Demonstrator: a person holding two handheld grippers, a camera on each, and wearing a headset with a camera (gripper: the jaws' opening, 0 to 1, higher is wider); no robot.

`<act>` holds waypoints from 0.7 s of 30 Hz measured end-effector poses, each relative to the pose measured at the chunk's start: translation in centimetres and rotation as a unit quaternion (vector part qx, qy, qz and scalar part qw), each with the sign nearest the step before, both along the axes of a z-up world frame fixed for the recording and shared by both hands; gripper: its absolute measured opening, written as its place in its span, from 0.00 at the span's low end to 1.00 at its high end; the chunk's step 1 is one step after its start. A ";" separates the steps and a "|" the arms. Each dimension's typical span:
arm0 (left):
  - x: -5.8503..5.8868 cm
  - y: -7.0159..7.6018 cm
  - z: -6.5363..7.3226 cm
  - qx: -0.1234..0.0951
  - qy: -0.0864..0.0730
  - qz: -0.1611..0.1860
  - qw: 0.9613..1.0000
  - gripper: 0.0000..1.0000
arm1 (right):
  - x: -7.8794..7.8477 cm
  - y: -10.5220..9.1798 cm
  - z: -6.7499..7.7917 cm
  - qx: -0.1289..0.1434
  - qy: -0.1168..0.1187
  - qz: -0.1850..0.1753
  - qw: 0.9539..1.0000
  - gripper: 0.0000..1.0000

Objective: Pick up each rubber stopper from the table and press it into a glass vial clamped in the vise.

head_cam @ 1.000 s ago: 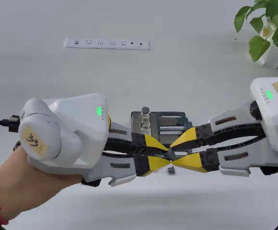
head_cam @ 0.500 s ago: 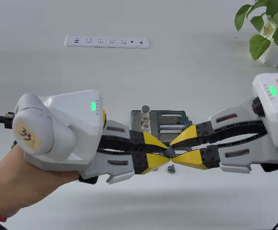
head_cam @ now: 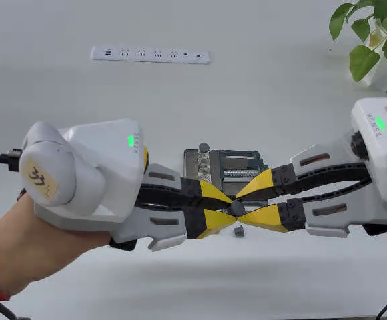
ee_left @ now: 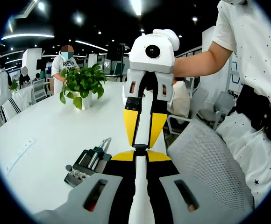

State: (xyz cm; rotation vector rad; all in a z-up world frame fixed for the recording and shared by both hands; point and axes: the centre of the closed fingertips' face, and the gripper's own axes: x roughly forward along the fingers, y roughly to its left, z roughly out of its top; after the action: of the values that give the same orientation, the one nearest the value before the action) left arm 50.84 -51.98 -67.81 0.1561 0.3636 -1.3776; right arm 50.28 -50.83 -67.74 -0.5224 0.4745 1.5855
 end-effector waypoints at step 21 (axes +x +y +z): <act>-0.3 0.1 -0.9 0.033 -0.017 -0.008 0.999 0.04 | -0.3 0.3 -0.8 -0.017 0.018 -0.007 1.000 0.06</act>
State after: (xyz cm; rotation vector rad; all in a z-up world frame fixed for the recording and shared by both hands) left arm 50.49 -51.90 -68.67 0.2370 0.3802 -1.3774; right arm 49.95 -50.56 -68.54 -0.5164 0.5310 1.5777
